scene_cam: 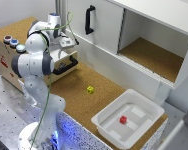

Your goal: Put the purple object on top of the drawer

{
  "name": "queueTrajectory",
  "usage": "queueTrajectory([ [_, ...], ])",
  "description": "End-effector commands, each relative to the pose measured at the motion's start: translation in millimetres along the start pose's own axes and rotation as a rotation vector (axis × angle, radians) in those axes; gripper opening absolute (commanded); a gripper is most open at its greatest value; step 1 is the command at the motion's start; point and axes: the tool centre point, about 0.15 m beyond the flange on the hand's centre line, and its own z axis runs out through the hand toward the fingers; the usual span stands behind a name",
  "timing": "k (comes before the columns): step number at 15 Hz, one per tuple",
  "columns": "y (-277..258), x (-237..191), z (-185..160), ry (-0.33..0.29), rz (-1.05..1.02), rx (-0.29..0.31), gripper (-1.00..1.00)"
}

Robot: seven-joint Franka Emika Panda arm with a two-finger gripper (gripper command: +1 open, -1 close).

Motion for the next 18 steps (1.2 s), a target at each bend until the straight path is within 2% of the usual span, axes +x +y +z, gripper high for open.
queueTrajectory([
  [1,-16.2,0.1,34.7,-0.002,0.077,-0.05,1.0],
  [3,-17.9,-2.6,38.0,-0.005,0.112,-0.044,1.0],
  [4,-17.8,-4.3,38.7,-0.004,0.127,-0.046,-1.0],
  [14,-10.3,-16.6,29.9,0.019,0.236,-0.086,-1.0],
  [18,14.2,-3.5,-15.4,0.081,0.315,-0.151,-1.0],
])
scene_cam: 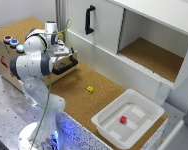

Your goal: Put the purple object on top of the drawer

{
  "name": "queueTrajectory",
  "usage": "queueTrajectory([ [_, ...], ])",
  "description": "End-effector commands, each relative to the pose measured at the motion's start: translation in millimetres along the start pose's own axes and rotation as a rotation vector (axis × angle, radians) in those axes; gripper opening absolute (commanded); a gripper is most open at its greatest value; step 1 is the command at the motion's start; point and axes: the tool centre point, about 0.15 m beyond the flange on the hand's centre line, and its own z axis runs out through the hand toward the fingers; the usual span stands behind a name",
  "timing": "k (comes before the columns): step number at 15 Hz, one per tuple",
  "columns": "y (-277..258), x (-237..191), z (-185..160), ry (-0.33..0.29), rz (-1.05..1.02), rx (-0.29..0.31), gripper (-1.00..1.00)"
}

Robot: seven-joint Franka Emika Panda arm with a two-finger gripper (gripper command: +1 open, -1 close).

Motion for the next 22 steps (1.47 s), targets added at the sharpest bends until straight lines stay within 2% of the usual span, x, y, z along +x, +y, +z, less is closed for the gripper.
queueTrajectory([
  [1,23.7,17.8,-49.9,0.1,0.087,-0.111,-1.0],
  [6,15.2,74.5,-113.4,0.177,0.043,-0.146,-1.0],
  [9,-2.7,120.5,-138.2,0.217,-0.013,-0.131,-1.0],
  [13,-36.9,175.3,-149.5,0.249,-0.111,-0.087,-1.0],
  [17,-55.0,214.3,-151.4,0.247,-0.189,-0.087,-1.0],
  [19,-61.2,221.5,-149.0,0.224,-0.212,-0.096,-1.0],
  [20,-64.5,222.2,-145.8,0.207,-0.218,-0.116,1.0],
  [22,-67.2,215.2,-150.6,0.219,-0.212,-0.118,1.0],
])
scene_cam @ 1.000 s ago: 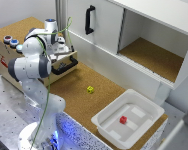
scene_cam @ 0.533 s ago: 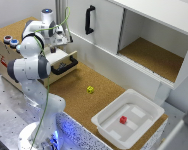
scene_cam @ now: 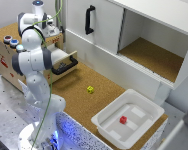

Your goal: Put the purple object on top of the drawer

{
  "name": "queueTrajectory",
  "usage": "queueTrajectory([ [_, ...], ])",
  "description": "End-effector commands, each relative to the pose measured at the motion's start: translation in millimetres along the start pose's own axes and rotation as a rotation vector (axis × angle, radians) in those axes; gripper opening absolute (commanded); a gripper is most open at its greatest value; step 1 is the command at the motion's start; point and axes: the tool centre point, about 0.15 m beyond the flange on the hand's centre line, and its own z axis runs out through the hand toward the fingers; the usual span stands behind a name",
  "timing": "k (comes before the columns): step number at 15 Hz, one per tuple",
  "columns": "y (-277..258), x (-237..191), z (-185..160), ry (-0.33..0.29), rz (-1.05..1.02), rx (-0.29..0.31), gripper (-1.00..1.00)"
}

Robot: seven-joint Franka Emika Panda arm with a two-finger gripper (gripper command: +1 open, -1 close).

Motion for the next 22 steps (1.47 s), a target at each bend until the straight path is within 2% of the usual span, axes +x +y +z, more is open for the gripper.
queueTrajectory([
  [1,-3.2,27.5,-7.7,-0.124,-0.002,-0.015,1.0],
  [2,-2.2,24.1,-15.9,-0.107,0.027,-0.015,1.0],
  [16,-2.2,24.1,-15.9,-0.107,0.027,-0.015,1.0],
  [17,-3.6,9.5,-12.2,-0.014,0.016,0.006,1.0],
  [18,-4.8,11.2,-18.2,-0.007,-0.005,0.004,1.0],
  [20,-20.6,16.5,-21.2,-0.118,-0.168,0.008,1.0],
  [21,-26.7,16.1,-22.9,-0.142,-0.193,0.013,1.0],
  [22,-33.8,17.6,-29.5,-0.131,-0.203,0.008,1.0],
])
